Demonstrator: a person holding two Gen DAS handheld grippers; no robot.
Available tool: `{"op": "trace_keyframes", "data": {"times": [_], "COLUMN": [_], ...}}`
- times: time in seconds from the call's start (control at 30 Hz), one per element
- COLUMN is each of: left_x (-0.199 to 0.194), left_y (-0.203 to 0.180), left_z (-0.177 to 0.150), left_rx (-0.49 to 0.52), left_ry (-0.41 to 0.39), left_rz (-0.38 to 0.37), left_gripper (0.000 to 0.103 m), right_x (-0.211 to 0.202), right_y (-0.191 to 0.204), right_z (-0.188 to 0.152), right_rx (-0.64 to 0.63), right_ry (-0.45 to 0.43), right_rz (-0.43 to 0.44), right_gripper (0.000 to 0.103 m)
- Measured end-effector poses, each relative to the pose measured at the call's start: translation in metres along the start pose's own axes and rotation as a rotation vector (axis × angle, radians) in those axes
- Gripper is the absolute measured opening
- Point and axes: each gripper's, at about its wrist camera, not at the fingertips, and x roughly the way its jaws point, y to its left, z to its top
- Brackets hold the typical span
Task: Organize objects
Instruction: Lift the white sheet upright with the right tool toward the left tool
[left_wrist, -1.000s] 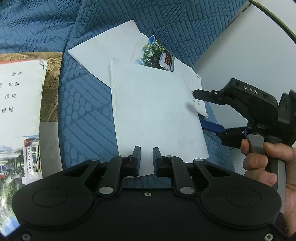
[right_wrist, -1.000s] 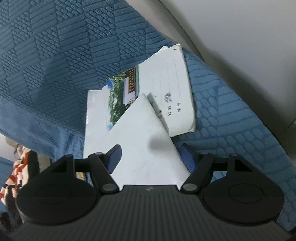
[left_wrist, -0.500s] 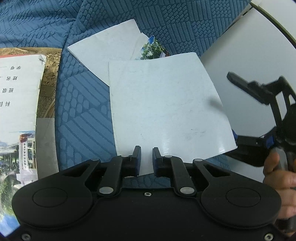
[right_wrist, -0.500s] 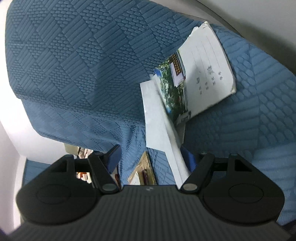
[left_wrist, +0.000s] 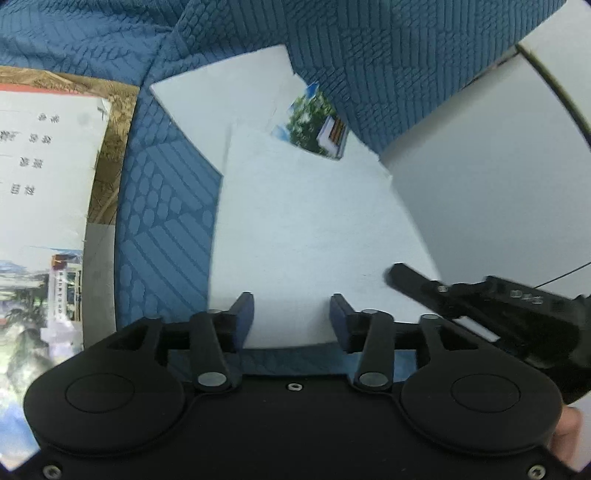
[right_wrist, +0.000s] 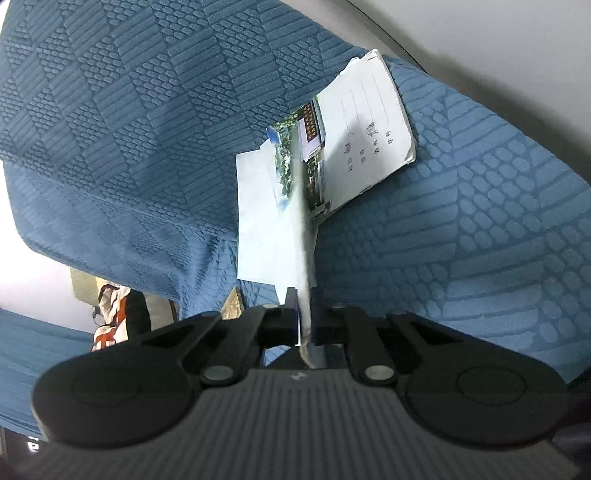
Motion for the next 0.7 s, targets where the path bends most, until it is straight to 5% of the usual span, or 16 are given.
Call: {"op": "trace_keyframes", "data": {"times": [0.3,0.47,0.7], "left_x": [-0.040,-0.034,-0.027], "left_y": [-0.006,0.004,0.035], "left_z": [0.005,-0.003,-0.009], "left_rx": [-0.111,-0.264,-0.458], "left_ry": [0.013,0.090,0.102], "left_rz": [-0.222,-0.389,-0.474], "left_gripper": [0.085,0.086,0.086], "right_x": [-0.006,-0.006,-0.025], "right_y": [0.008,0.015,0.035], "right_z": [-0.006,-0.009,-0.026], "right_rx": [0.083,0.191,0.212], "right_ry": [-0.070,-0.072,-0.110], "right_rz": [0.078,0.140,0.121], "right_gripper": [0.006,0.006,0.006]}}
